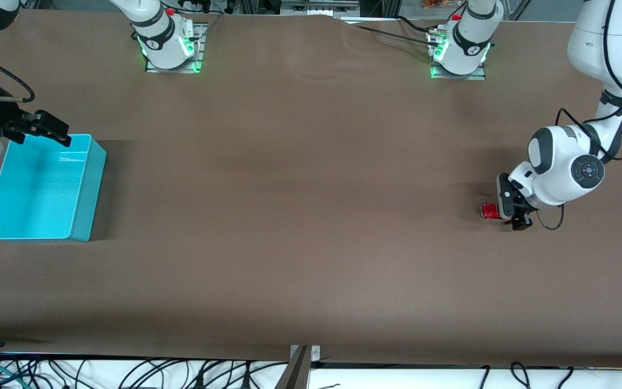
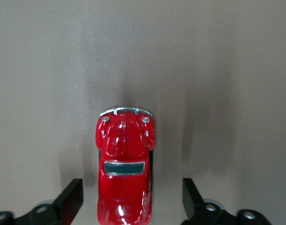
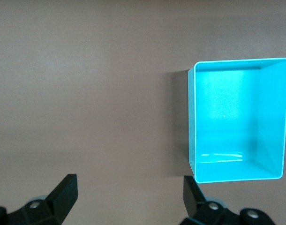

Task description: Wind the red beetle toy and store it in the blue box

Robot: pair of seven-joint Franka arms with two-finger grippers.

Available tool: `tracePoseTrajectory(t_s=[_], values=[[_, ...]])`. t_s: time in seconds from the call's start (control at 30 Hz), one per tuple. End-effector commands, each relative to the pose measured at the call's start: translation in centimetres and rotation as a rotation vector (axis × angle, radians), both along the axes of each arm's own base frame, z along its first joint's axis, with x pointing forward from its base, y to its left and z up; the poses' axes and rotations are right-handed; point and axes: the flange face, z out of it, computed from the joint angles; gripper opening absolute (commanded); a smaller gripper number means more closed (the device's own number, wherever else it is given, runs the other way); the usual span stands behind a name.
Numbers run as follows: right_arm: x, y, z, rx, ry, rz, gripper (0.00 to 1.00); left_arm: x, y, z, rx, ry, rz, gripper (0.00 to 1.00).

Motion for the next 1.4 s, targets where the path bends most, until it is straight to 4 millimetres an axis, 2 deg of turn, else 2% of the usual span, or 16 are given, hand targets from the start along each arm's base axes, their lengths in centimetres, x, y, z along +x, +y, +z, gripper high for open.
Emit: tracePoseTrajectory(t_s=[0.0,0.13,0.23,0.43,0.63,0.8,1.0,1.13,1.37], values=[[-0.3,0.2,0.8,0.002,-0.002,0.005,1.00,-0.1,-0.5,0.2,0.002,-0.009,-0.026,0.62],[-0.3,0.2,0.8,0.002,-0.002,0.005,1.00,-0.1,-0.6,0.2,0.000,-0.007,-0.035,0.29],[-0.3,0.2,0.8,0.002,-0.002,0.005,1.00,-0.1,-0.6,0.2,0.000,-0.007,-0.035,0.14],[-0.3,0.2,0.8,0.002,-0.002,0.005,1.00,-0.1,-0.7,0.0,0.000,-0.004,-0.039,0.08],[-0.3,0.2,0.8,0.002,-0.002,0.005,1.00,-0.4,0.1,-1.7,-0.003,0.022,-0.031,0.08],[-0.3,0.2,0.8,0.002,-0.002,0.005,1.00,-1.2,2.4,-3.8,-0.007,0.055,0.005,0.08],[-0.3,0.2,0.8,0.002,-0.002,0.005,1.00,-1.4,4.8,-4.0,-0.012,0.055,-0.027,0.09],[-0.2,0.2,0.7,0.002,-0.001,0.005,1.00,-2.2,6.8,-5.4,-0.021,0.077,-0.025,0.09],[-0.3,0.2,0.8,0.002,-0.002,0.005,1.00,-2.9,10.5,-6.2,-0.032,0.082,-0.067,0.09]])
